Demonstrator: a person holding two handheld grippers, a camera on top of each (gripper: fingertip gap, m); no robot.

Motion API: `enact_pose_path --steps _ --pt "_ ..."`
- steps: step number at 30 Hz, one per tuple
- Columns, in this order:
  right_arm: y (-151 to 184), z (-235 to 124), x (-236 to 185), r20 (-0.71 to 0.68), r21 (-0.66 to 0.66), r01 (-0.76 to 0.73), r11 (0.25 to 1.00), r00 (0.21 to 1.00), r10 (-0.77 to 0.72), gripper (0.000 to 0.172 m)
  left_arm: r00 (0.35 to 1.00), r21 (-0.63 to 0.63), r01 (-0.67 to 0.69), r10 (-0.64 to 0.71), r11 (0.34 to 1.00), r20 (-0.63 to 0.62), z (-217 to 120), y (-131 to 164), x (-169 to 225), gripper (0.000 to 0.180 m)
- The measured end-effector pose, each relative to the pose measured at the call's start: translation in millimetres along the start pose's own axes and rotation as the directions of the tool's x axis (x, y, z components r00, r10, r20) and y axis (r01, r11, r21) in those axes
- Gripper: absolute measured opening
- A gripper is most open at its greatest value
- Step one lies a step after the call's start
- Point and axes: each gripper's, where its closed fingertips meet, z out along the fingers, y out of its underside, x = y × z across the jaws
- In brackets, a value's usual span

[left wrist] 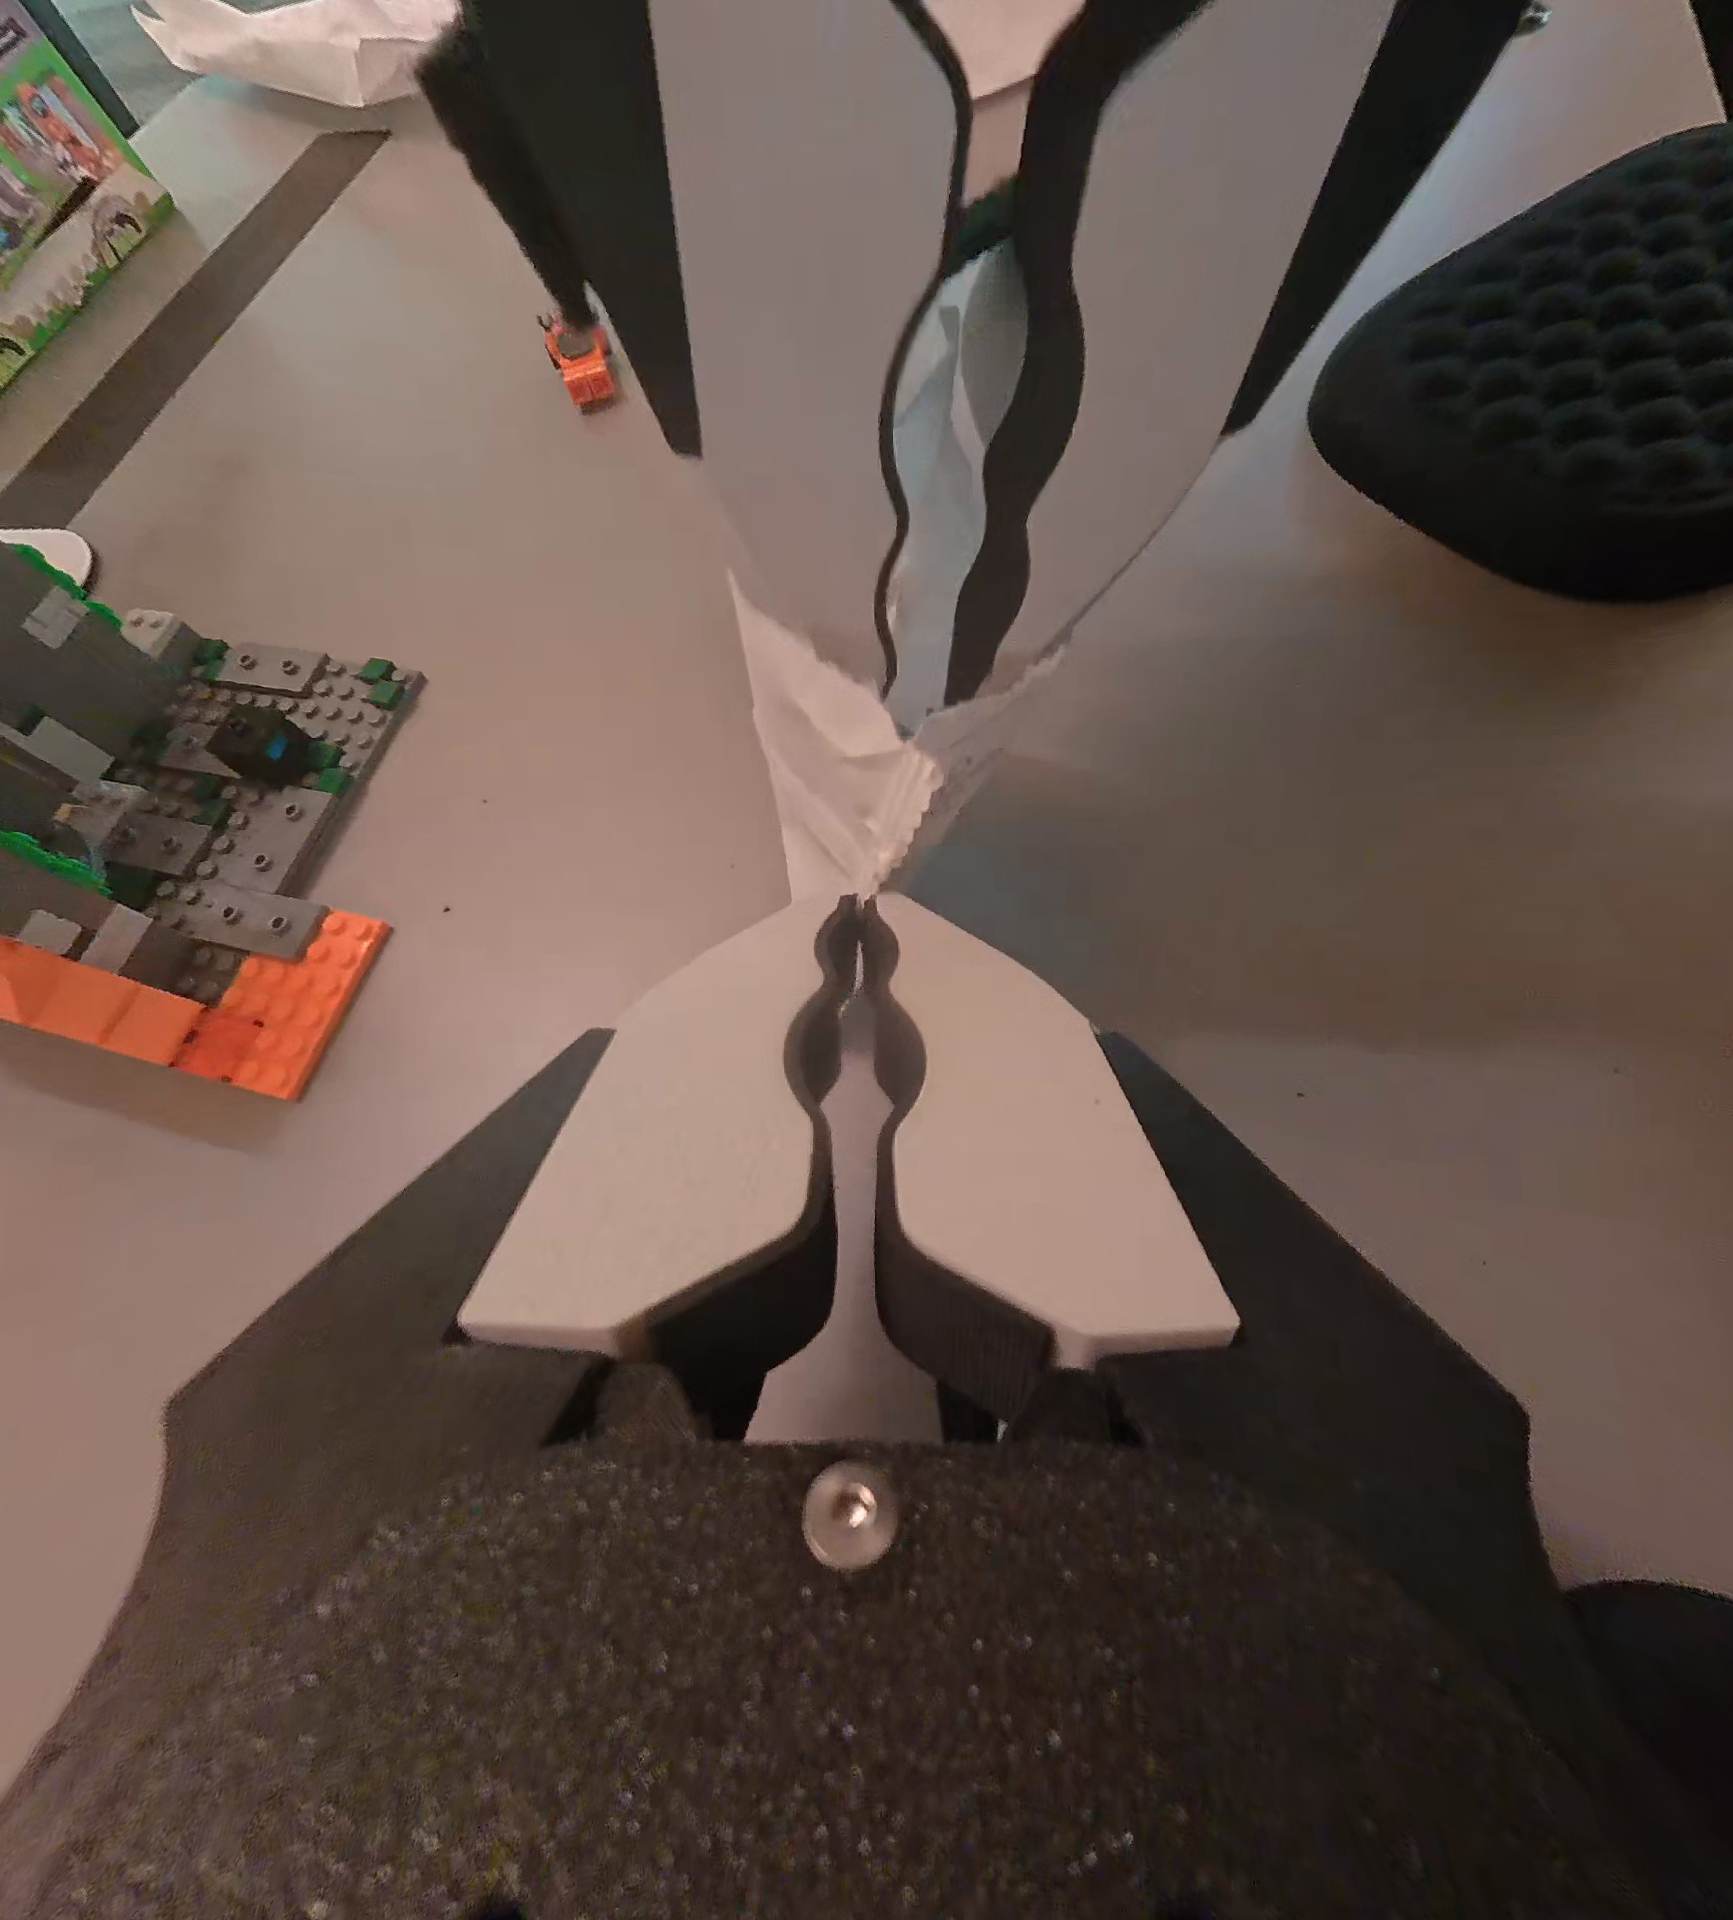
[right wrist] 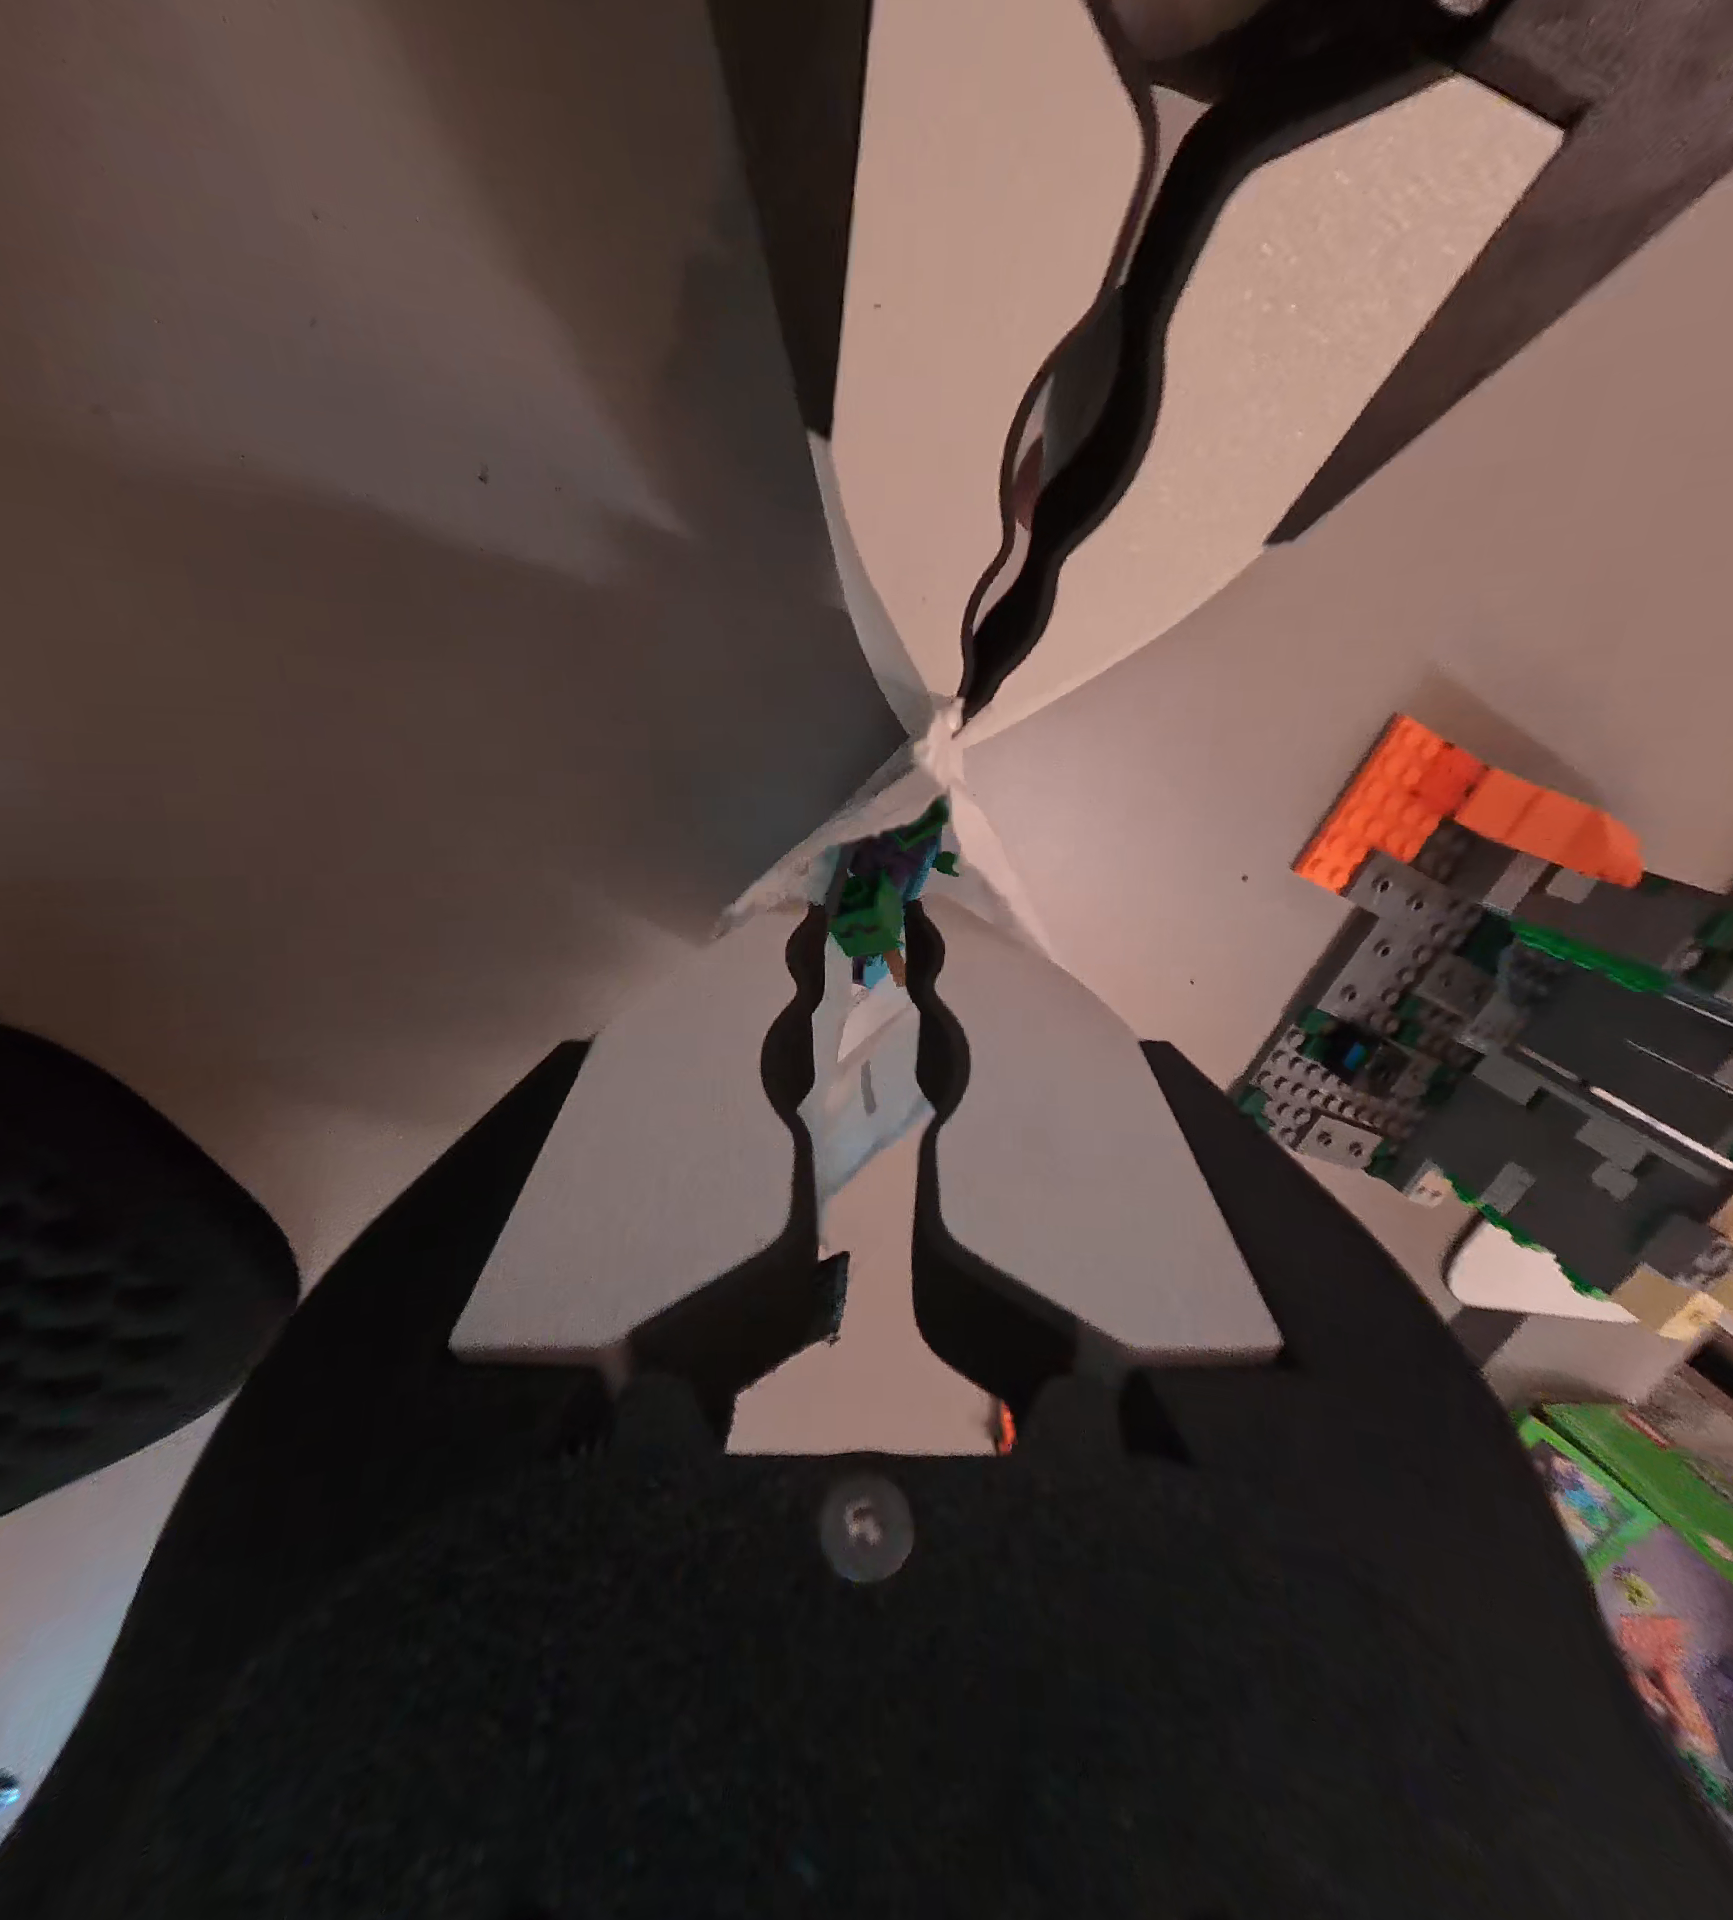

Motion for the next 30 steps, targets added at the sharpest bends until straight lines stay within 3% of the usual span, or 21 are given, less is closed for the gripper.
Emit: enact_pose_path --steps 1,9,15,20,23,24,27,30 --pt "0 -3 0 0.020 0.019 -0.018 1.000 1.000 0.018 0.015 1.000 0.001 -0.004 0.004 1.000 0.006 -1 0 -1 0.000" --pt "8 -31 -4 0.020 0.234 -0.189 0.954 0.982 0.189 0.022 0.999 0.012 -0.040 0.039 0.999 0.023 -3 0 -1 0.000" --pt "21 -46 -15 -0.048 0.465 -0.290 0.836 0.935 0.351 0.033 0.999 0.022 -0.038 0.038 0.999 0.014 -2 0 0 0.000" --pt "29 -47 -16 -0.054 0.672 -0.313 0.671 0.883 0.467 0.037 0.999 0.031 -0.037 0.037 0.999 0.012 0 -1 1 0.000" --pt "28 -67 -16 0.047 0.810 -0.339 0.479 0.851 0.523 0.040 0.999 0.034 -0.028 0.028 0.999 0.018 0 -1 0 0.000" --pt "34 -67 -15 0.039 0.813 -0.343 0.470 0.838 0.544 0.040 1.000 0.036 -0.025 0.025 0.999 0.017 0 -1 0 0.000" --pt "56 -29 -17 -0.065 0.696 -0.369 0.616 0.822 0.566 0.042 1.000 0.044 -0.019 0.019 0.999 0.011 0 0 1 0.000" --pt "53 10 -15 -0.085 0.623 -0.386 0.680 0.831 0.550 0.048 1.000 0.065 -0.007 0.008 0.998 -0.003 1 -2 2 0.000"
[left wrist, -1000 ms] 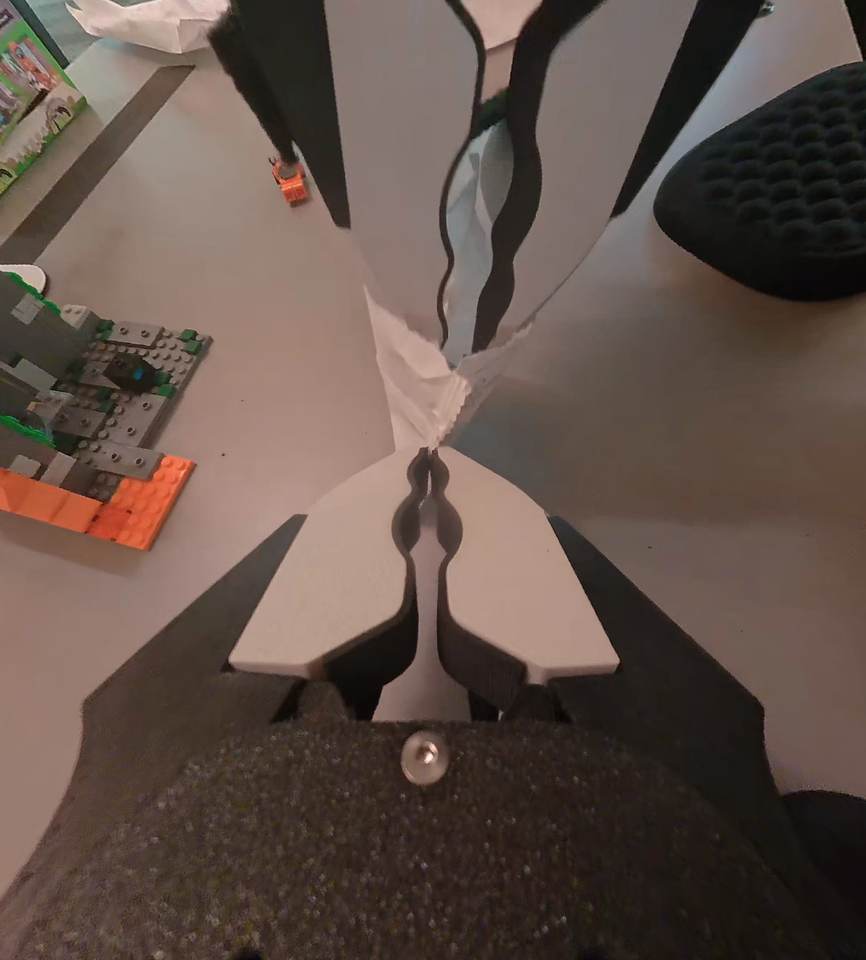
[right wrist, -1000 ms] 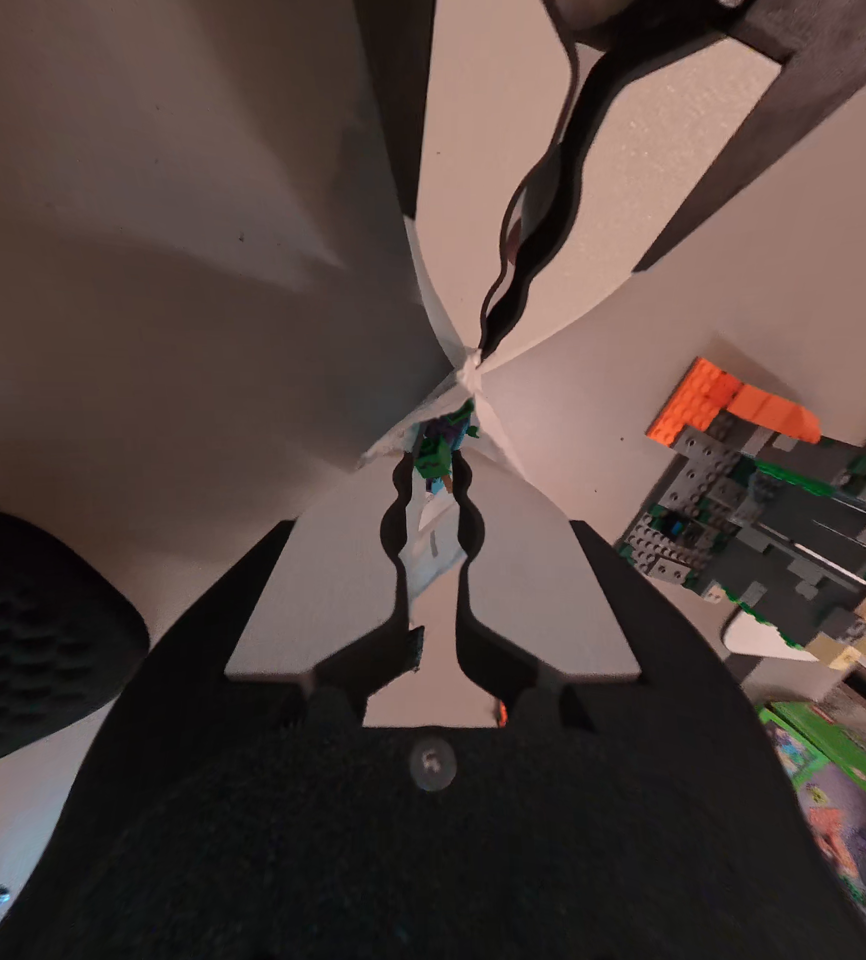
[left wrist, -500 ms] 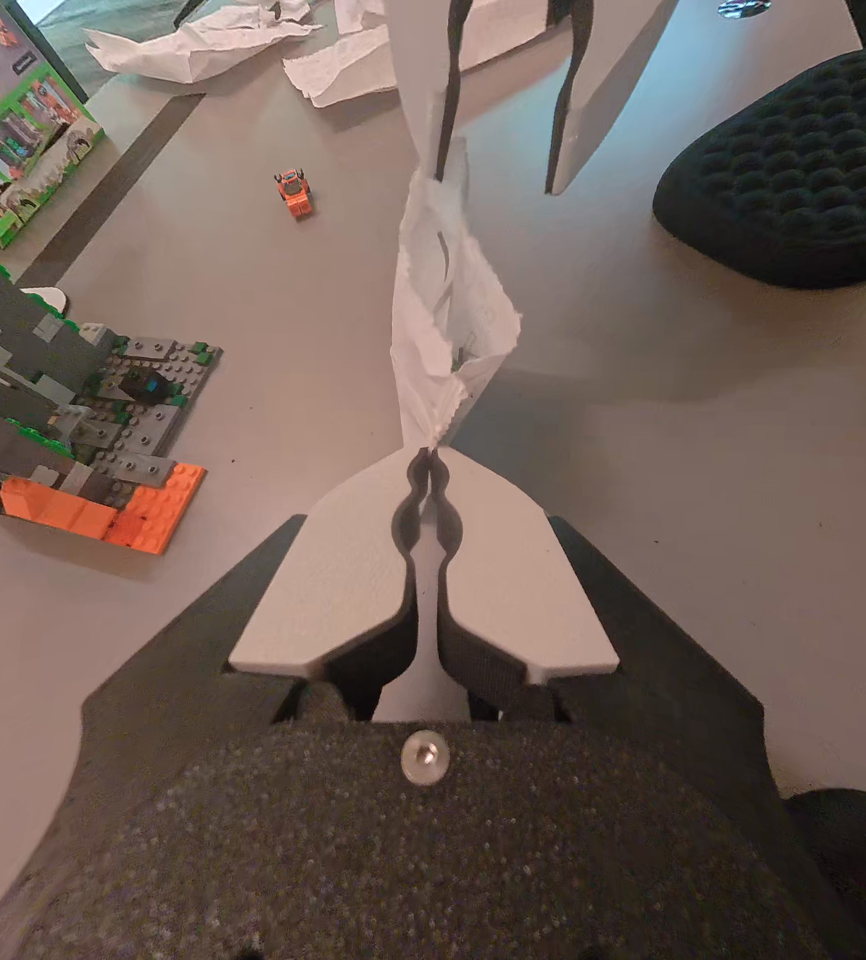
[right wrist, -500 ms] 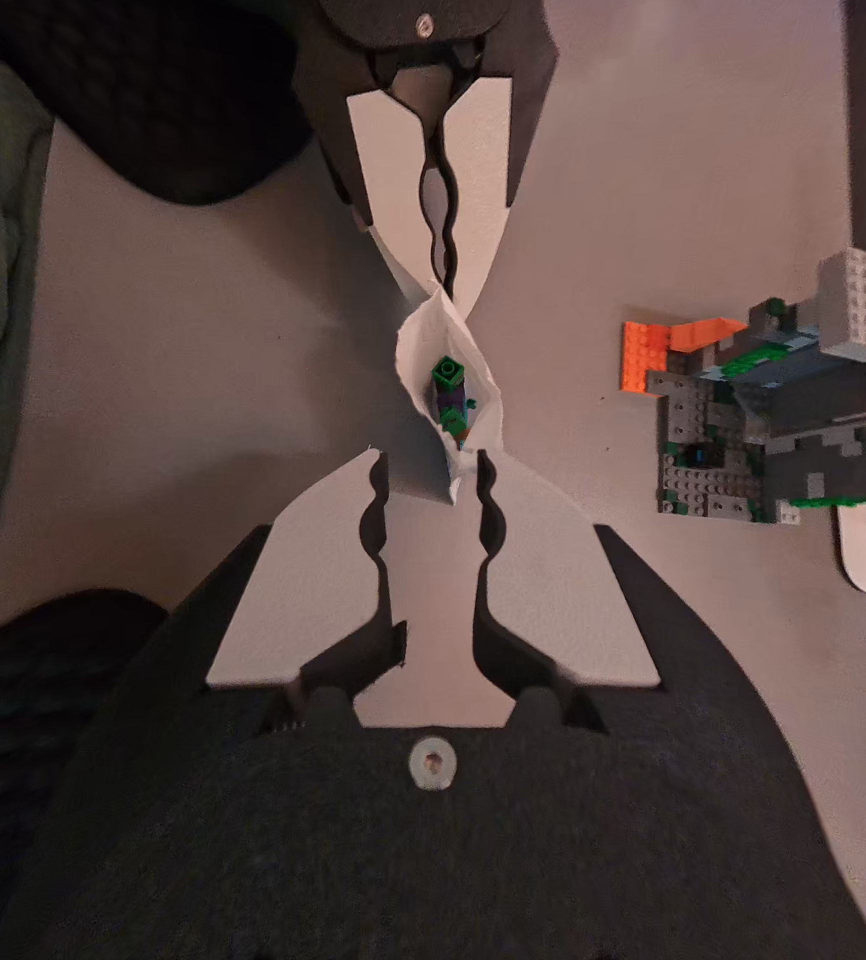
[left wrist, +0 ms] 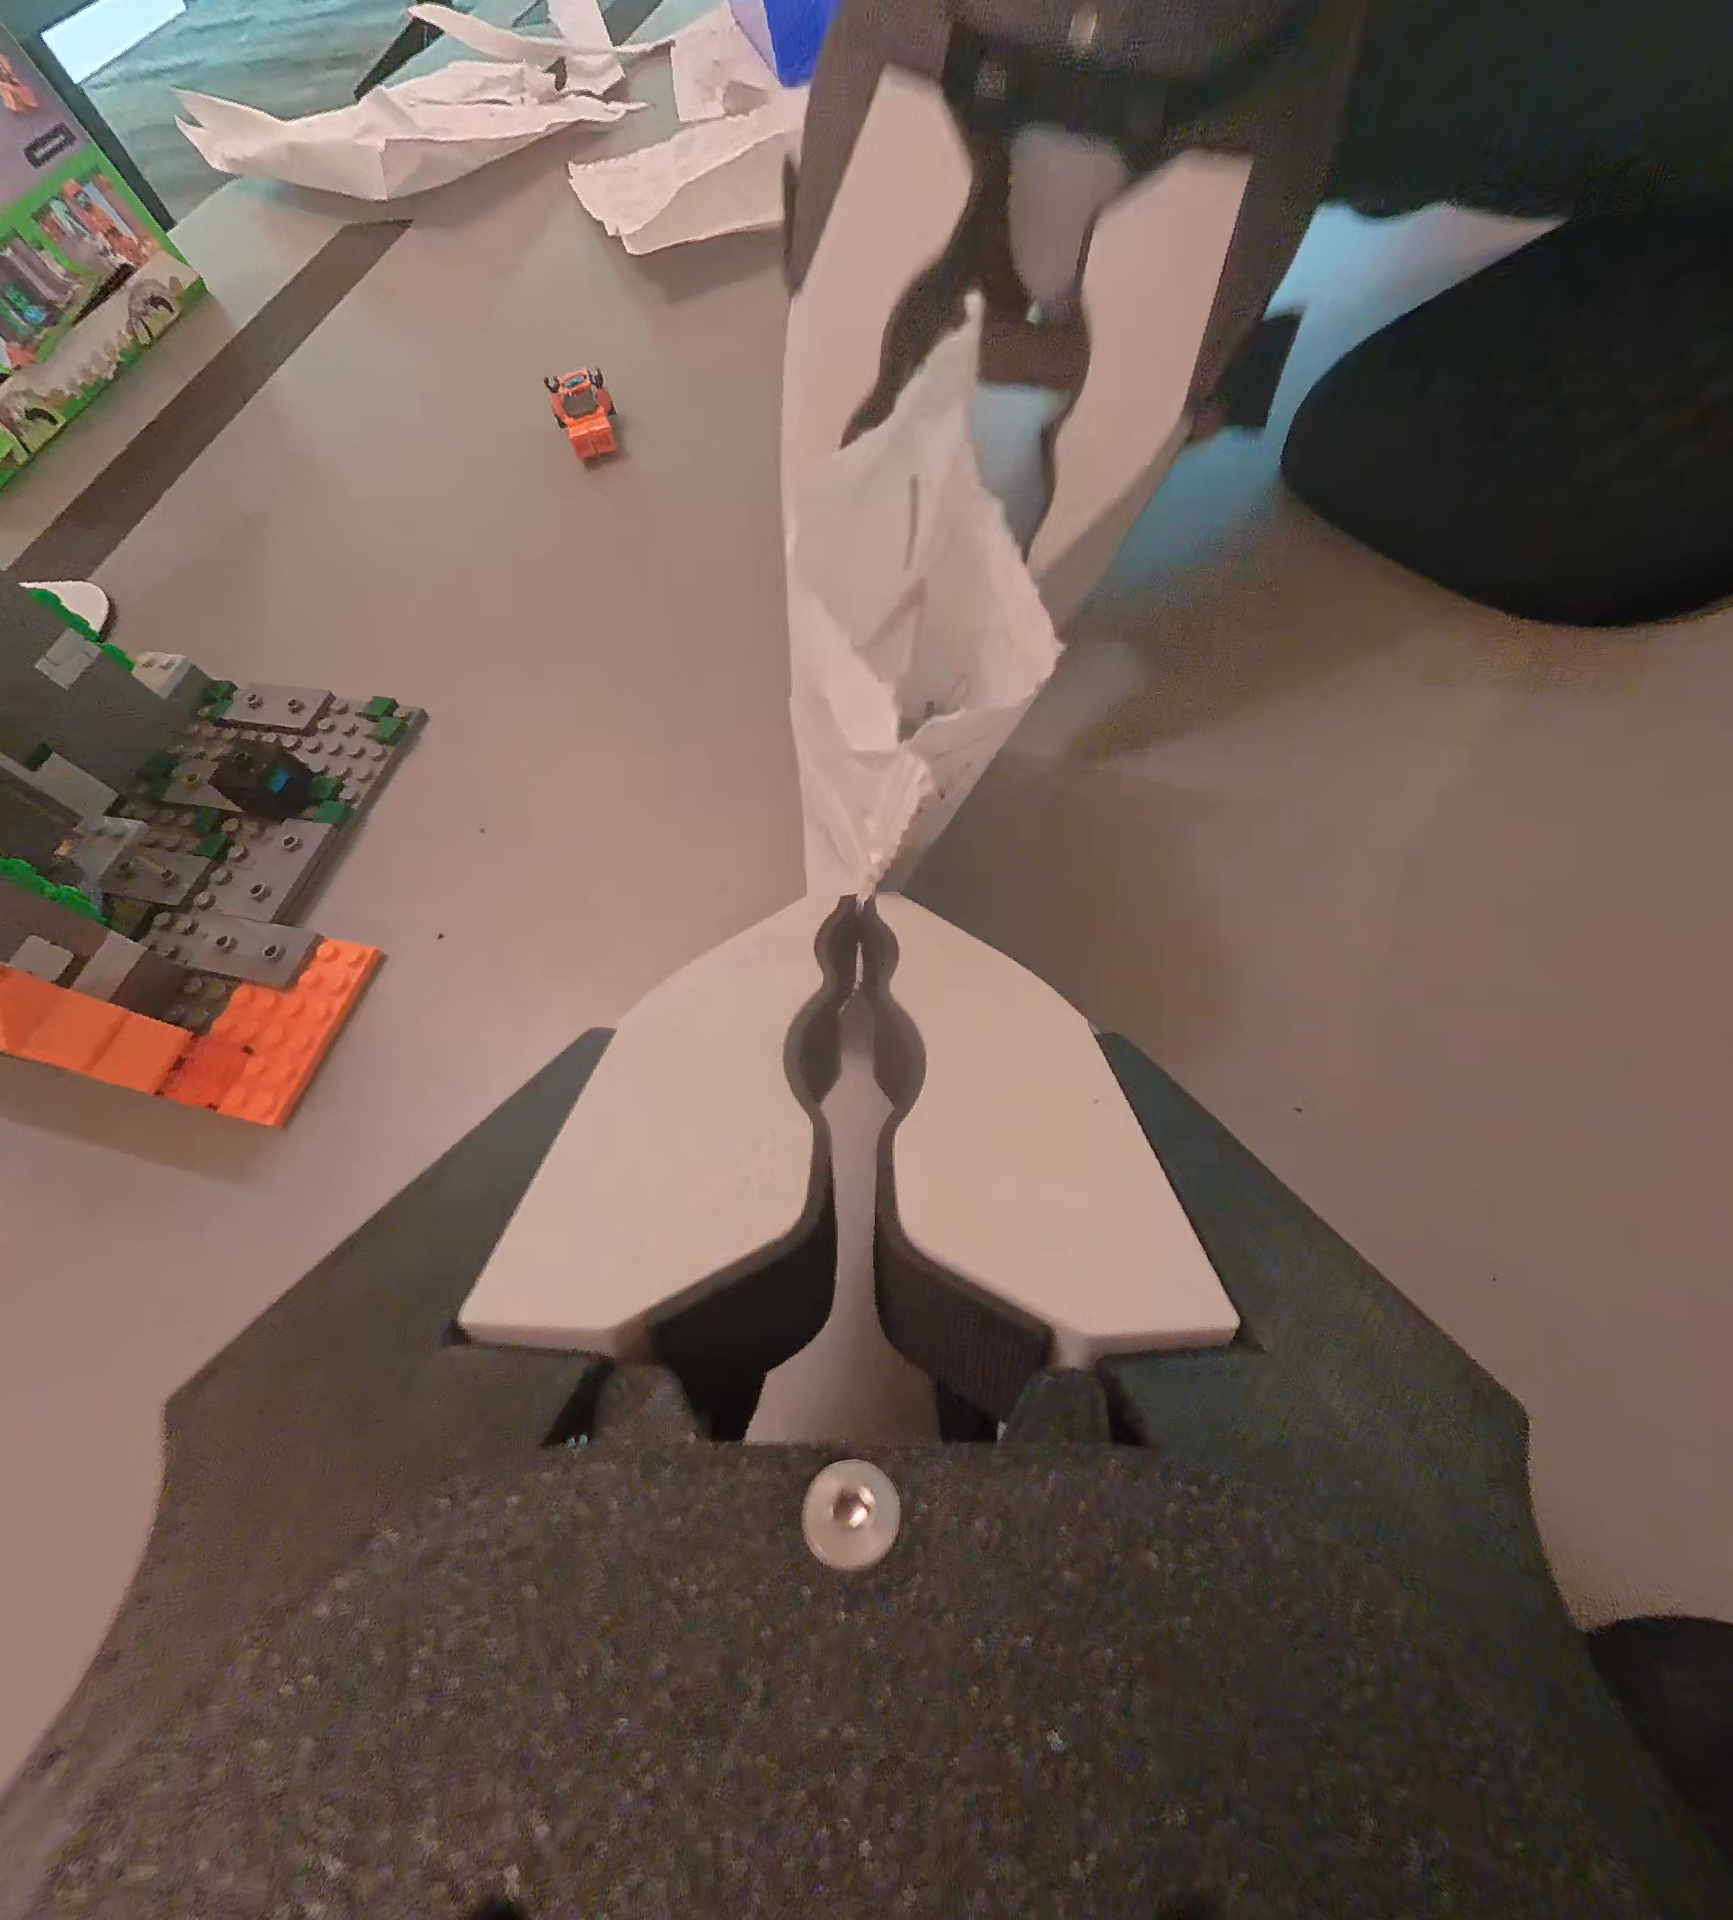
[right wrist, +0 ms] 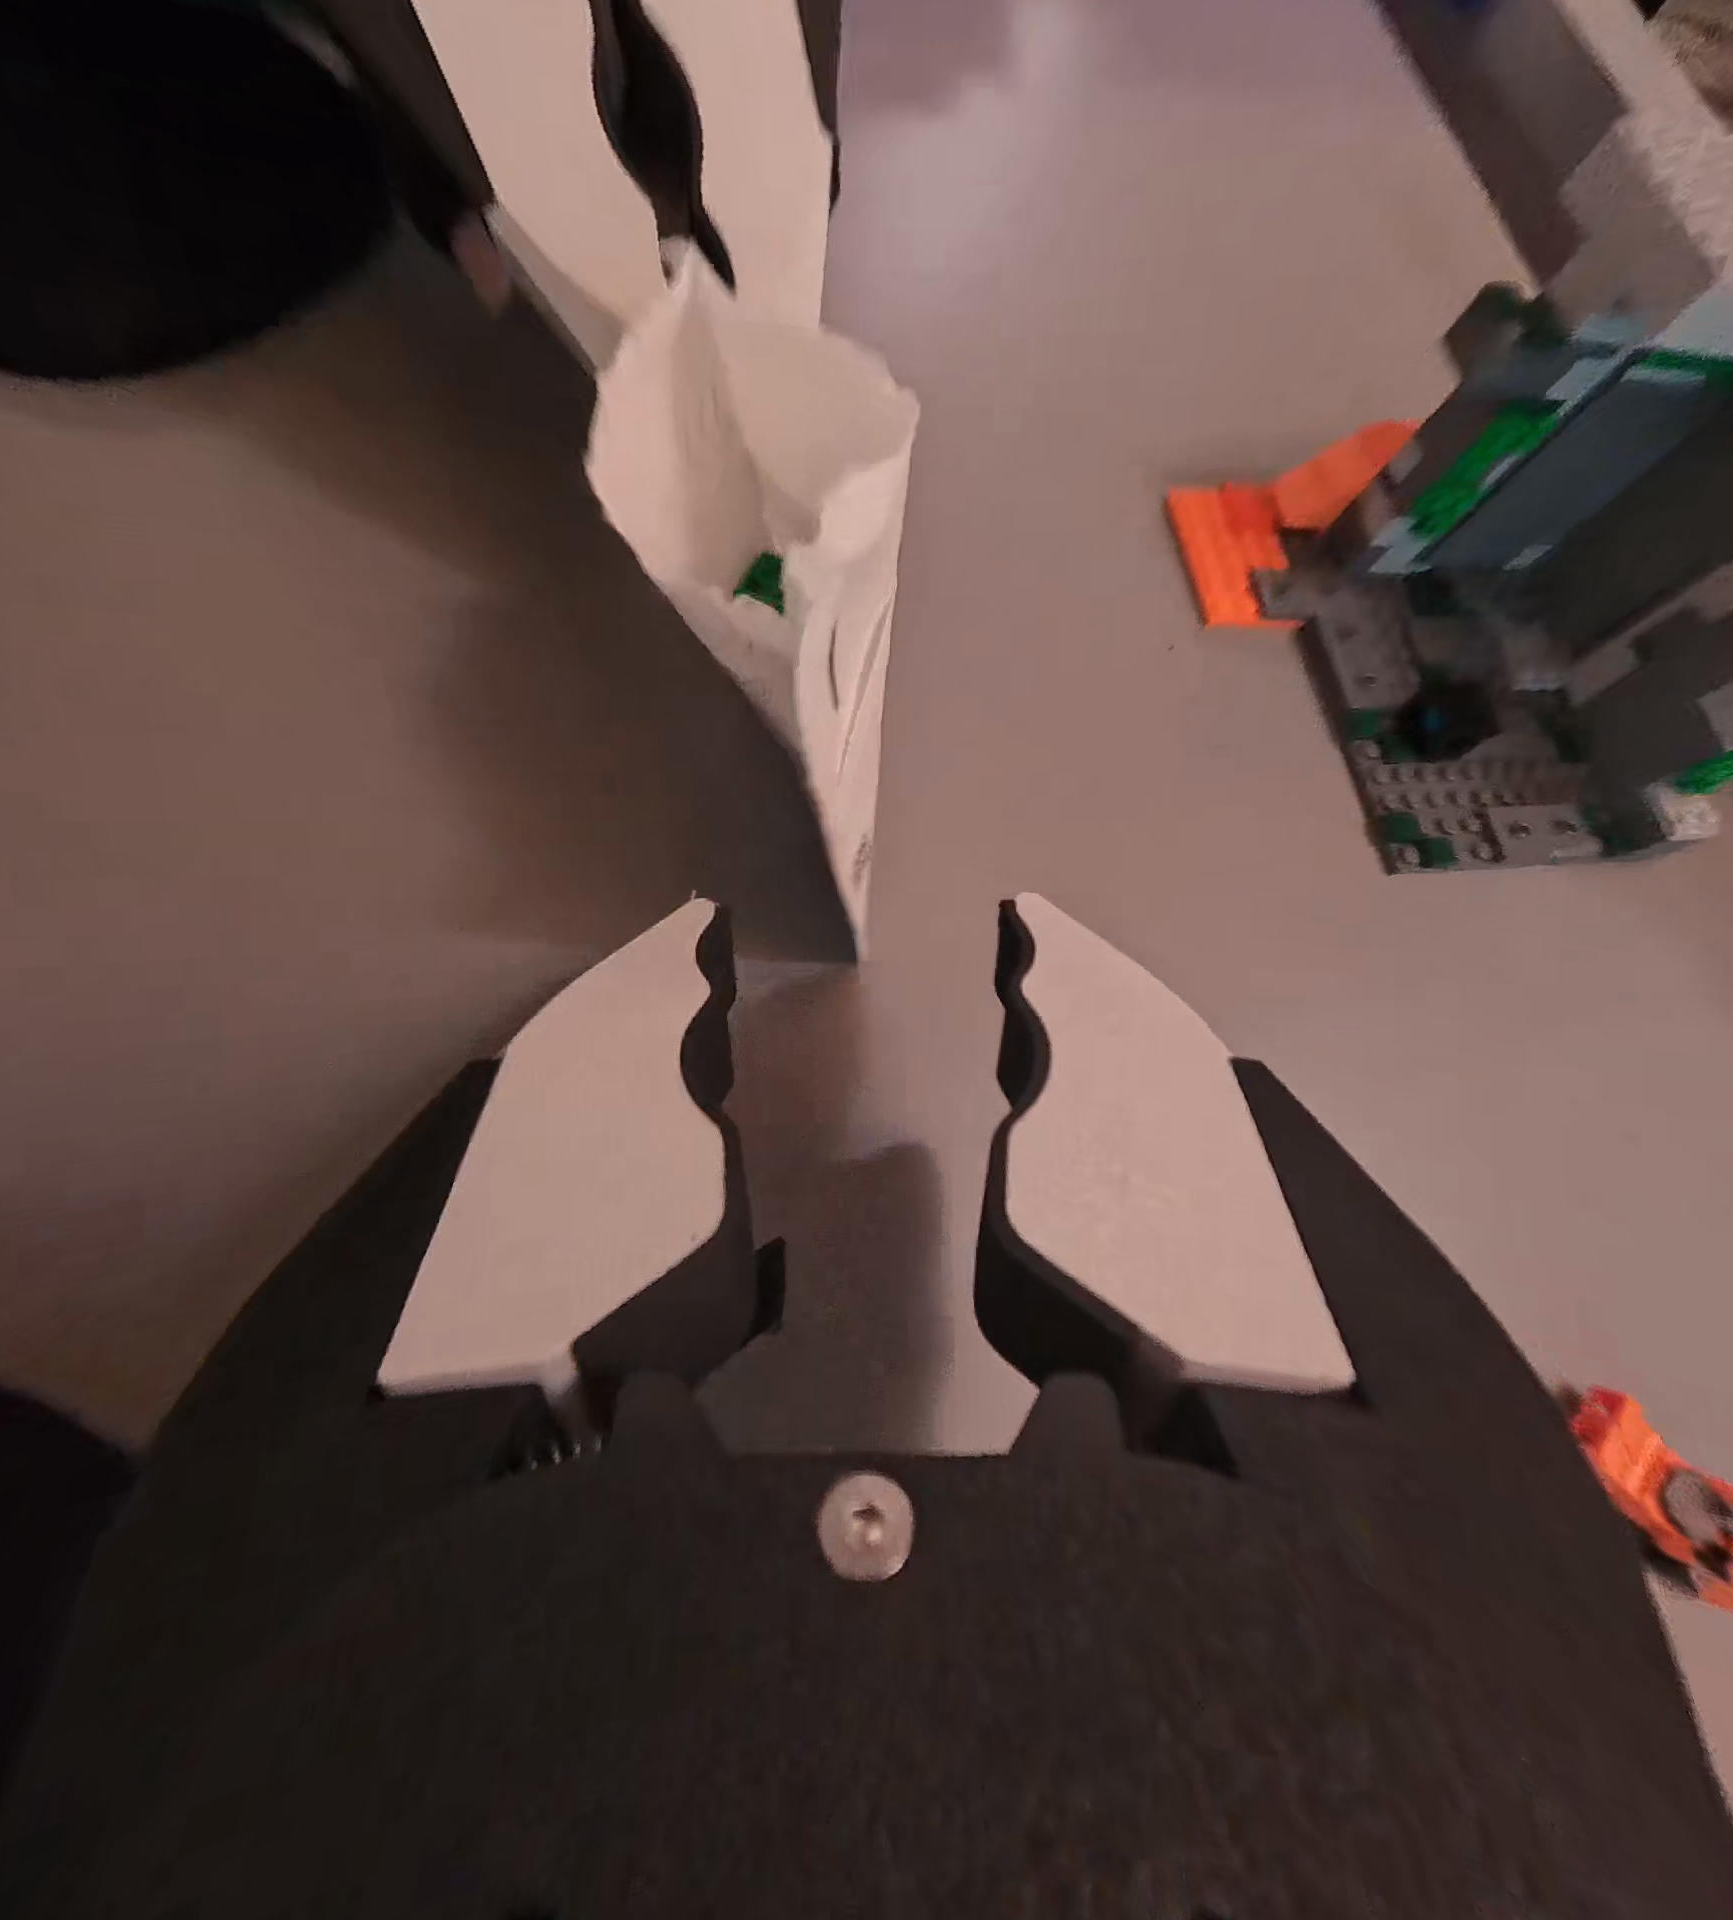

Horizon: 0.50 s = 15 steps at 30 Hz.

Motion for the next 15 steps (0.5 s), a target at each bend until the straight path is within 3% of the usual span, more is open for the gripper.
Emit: enact_pose_path --steps 3,6,9,11,15 --pt "-2 22 2 -0.011 -0.024 0.060 0.998 0.998 -0.060 0.048 0.999 0.050 0.034 -0.033 0.998 -0.024 0 -5 2 0.000" --pt "0 29 -10 0.101 -0.053 0.103 0.993 0.990 -0.097 0.009 0.998 0.088 0.060 -0.058 0.994 -0.027 -3 -9 -1 0.000" --pt "0 17 -9 0.153 -0.114 0.091 0.989 0.986 -0.073 0.008 0.998 0.060 0.047 -0.045 0.997 -0.032 0 -5 1 0.000" --pt "5 1 -4 0.169 -0.244 0.134 0.961 0.981 -0.094 0.008 1.000 0.043 -0.002 0.002 0.999 -0.007 1 -3 1 0.002" --pt "18 -41 12 0.192 -0.560 0.242 0.793 0.968 -0.161 0.008 1.000 0.094 -0.019 0.018 0.995 0.007 -5 -16 0 0.020"
